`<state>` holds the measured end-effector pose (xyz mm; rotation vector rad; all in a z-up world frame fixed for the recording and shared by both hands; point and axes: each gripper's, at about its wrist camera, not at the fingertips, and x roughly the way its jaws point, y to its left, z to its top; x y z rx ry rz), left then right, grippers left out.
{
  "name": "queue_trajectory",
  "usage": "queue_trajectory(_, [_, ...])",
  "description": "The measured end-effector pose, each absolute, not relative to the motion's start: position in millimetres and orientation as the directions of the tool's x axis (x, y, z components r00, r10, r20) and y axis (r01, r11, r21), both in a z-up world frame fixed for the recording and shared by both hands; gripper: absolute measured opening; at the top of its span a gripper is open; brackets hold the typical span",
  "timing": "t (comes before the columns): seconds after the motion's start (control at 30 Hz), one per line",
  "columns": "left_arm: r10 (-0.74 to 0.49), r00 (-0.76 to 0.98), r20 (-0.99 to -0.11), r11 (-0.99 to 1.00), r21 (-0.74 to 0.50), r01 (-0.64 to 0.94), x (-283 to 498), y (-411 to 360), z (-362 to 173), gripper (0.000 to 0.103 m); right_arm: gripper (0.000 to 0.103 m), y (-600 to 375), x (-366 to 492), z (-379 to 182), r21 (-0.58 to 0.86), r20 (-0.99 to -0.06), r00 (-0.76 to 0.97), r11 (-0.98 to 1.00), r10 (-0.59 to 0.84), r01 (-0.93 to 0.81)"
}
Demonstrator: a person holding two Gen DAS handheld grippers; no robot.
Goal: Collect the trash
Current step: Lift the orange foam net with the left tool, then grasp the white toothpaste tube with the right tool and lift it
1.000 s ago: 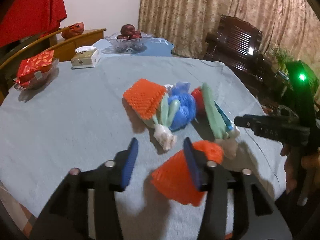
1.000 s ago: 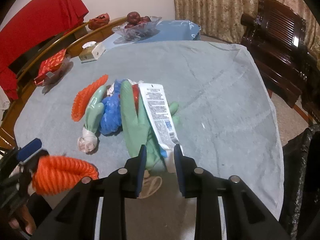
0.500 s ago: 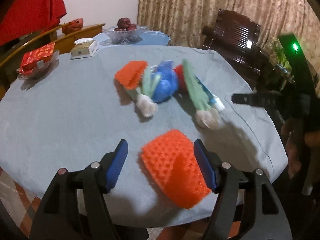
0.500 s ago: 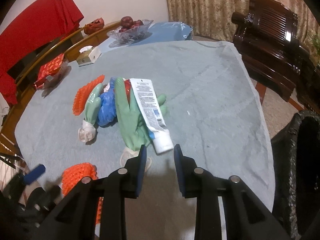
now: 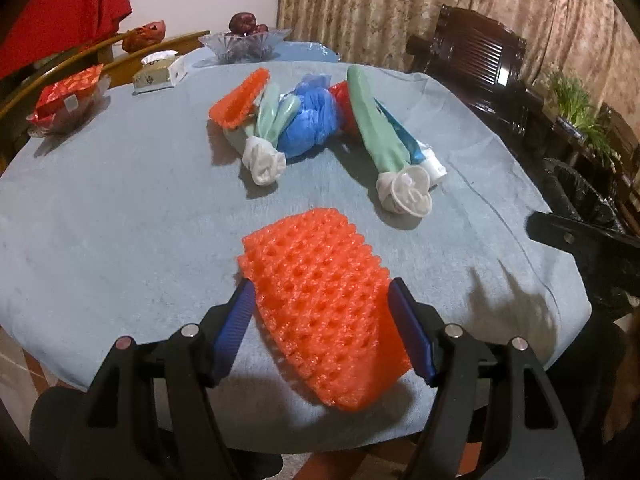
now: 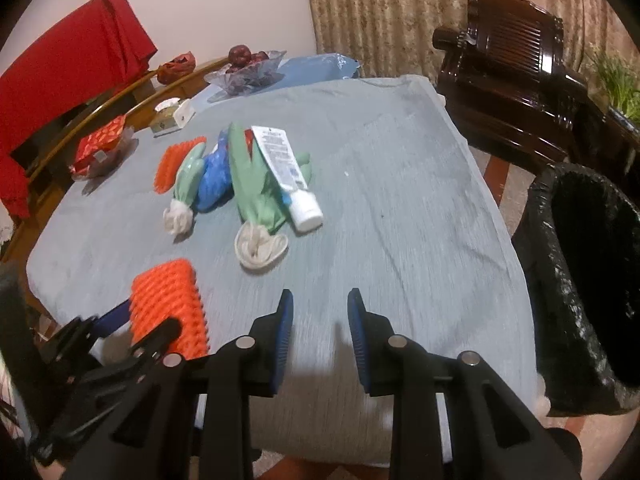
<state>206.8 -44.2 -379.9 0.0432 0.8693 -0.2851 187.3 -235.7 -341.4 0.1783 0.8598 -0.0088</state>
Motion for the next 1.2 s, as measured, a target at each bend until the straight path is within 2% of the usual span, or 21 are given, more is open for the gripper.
queue_trajectory(0.1, [-0.251,0.599,-0.76,0.956,-0.098,0.276,208.1,-44.8,-382.9,0.059,0.028,-234.2,182.5,-338.5,0.15,-0.753,0.655,0.986,0.062,0.078])
queue_trajectory(0.2, [-0.264,0.596,-0.758,0.952,-0.106,0.286,211.2,-46.6,-381.2,0.04,0.028,-233.4,180.5,-338.6,0.152,-0.752,0.656,0.985,0.062,0.08])
queue_trajectory(0.27, [-0.272,0.593,-0.758,0.949,-0.107,0.298,212.4,-49.7,-378.4,0.023,0.028,-232.2,177.8,-340.1,0.146,-0.755,0.653,0.986,0.06,0.079])
queue_trajectory(0.3, [-0.277,0.592,-0.757,0.946,-0.108,0.305,212.4,-51.7,-376.9,0.02,0.028,-231.4,177.4,-340.4,0.145,-0.756,0.652,0.986,0.06,0.078])
queue_trajectory(0.63, [-0.273,0.667,-0.693,0.951,-0.089,0.296,215.4,-41.2,-339.8,0.017,0.028,-228.2,184.0,-332.0,0.124,-0.741,0.669,0.991,0.057,0.053])
queue_trajectory(0.8, [-0.242,0.721,-0.65,0.961,-0.057,0.271,232.1,-24.7,-318.1,0.017,0.028,-224.6,207.9,-327.2,0.112,-0.733,0.678,0.993,0.061,0.032])
queue_trajectory(0.97, [-0.218,0.734,-0.643,0.968,-0.049,0.244,251.0,-10.8,-312.6,0.018,0.028,-218.4,239.2,-330.5,0.102,-0.74,0.668,0.995,0.073,0.003])
queue_trajectory(1.2, [-0.21,0.732,-0.648,0.972,-0.056,0.229,259.5,-2.3,-316.0,0.018,0.02,-208.0,284.0,-349.2,0.084,-0.767,0.636,0.996,0.089,-0.039])
